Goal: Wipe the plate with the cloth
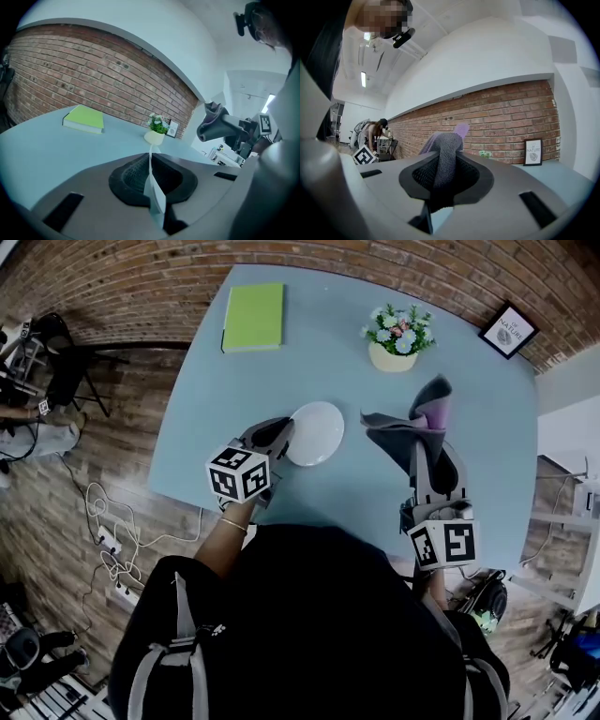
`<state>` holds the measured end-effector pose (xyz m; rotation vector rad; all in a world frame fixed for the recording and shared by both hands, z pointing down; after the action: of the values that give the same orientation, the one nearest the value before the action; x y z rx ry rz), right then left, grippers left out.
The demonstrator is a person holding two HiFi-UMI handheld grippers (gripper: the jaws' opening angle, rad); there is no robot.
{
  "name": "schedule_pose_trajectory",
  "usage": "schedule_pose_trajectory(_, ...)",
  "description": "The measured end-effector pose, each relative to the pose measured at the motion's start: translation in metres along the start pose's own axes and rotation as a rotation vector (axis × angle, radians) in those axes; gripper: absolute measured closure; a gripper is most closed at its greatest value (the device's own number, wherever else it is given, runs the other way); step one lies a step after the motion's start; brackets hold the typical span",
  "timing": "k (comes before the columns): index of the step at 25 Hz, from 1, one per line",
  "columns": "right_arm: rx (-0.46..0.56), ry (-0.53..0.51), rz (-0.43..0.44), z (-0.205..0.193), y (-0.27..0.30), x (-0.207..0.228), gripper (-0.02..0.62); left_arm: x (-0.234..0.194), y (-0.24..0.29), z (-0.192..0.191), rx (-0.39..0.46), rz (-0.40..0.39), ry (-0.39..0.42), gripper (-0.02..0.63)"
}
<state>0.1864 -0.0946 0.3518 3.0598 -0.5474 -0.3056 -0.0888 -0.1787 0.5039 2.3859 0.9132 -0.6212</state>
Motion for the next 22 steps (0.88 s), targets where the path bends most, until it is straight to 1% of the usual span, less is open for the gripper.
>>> schedule_pose_trajectory(5, 0.003, 0.001, 0.005, 0.0, 0.0, -0.003, 0.534, -0.01, 0.002, -0.006, 0.007, 0.034, -0.08, 0.581)
schedule_pose_trajectory(10, 0.0, 0.004, 0.001, -0.001, -0.001, -0.003, 0.534, -0.014, 0.004, -0.011, 0.008, 0.057, -0.094, 0.58)
schedule_pose_trajectory(16, 0.003, 0.009, -0.003, -0.002, -0.002, -0.003, 0.534, -0.013, 0.009, -0.018, -0.01, 0.09, -0.032, 0.574)
schedule_pose_trajectory(22, -0.001, 0.01, -0.013, -0.002, -0.005, -0.004, 0.534, -0.011, 0.012, -0.025, -0.062, 0.142, 0.036, 0.574)
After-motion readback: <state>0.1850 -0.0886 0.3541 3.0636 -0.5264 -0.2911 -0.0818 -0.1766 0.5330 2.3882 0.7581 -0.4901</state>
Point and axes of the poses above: the fingertips, and each gripper's own axes: y forward along the fingers, x to its right, z out of its top, the point moved 7 cm from there along -y, backward along the fingers, and after that the axes turned 10 degrees about -y, right-handed, at the moved point
